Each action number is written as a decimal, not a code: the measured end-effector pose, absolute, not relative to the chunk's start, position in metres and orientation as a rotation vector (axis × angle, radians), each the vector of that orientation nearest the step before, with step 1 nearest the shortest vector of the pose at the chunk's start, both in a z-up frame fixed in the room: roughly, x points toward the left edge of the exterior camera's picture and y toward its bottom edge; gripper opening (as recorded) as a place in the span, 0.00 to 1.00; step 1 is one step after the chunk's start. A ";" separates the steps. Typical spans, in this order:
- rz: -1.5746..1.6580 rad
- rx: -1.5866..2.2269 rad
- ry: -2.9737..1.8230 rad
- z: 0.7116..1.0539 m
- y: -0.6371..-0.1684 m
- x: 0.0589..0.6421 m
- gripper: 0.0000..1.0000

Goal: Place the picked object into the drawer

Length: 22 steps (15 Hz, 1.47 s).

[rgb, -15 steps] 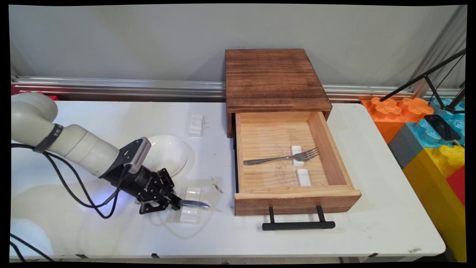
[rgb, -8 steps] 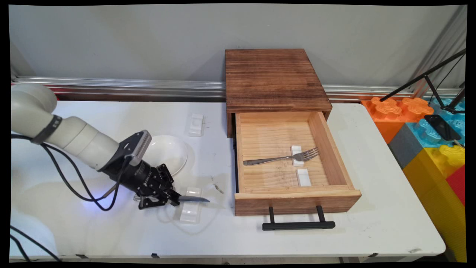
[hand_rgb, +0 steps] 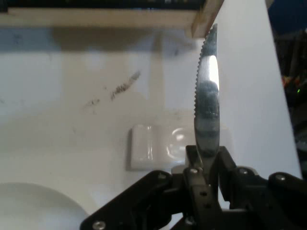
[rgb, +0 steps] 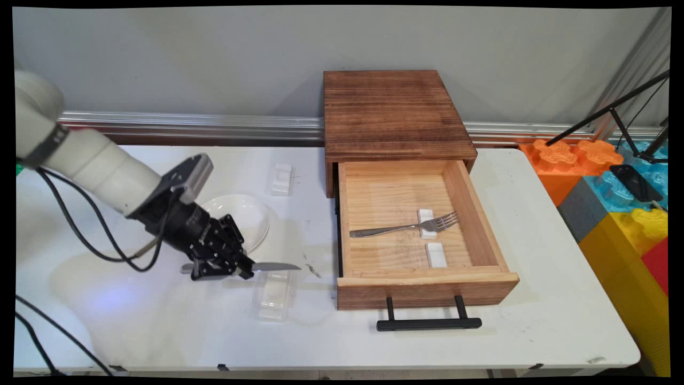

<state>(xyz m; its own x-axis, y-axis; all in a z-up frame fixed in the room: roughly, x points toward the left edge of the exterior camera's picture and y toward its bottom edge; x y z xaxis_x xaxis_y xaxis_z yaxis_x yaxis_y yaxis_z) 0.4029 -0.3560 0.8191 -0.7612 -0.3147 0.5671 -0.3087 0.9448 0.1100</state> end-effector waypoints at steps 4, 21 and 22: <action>-0.030 0.493 -2.477 0.863 -0.362 0.393 0.00; 0.042 0.595 -2.440 0.978 -0.428 0.276 0.00; 0.043 0.598 -2.440 0.978 -0.431 0.268 0.00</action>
<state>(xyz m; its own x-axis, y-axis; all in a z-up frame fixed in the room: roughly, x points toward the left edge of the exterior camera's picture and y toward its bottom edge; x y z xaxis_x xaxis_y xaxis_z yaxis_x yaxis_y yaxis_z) 0.2684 -0.4315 0.9785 -0.7059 -0.4078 0.5791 -0.4281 0.8970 0.1098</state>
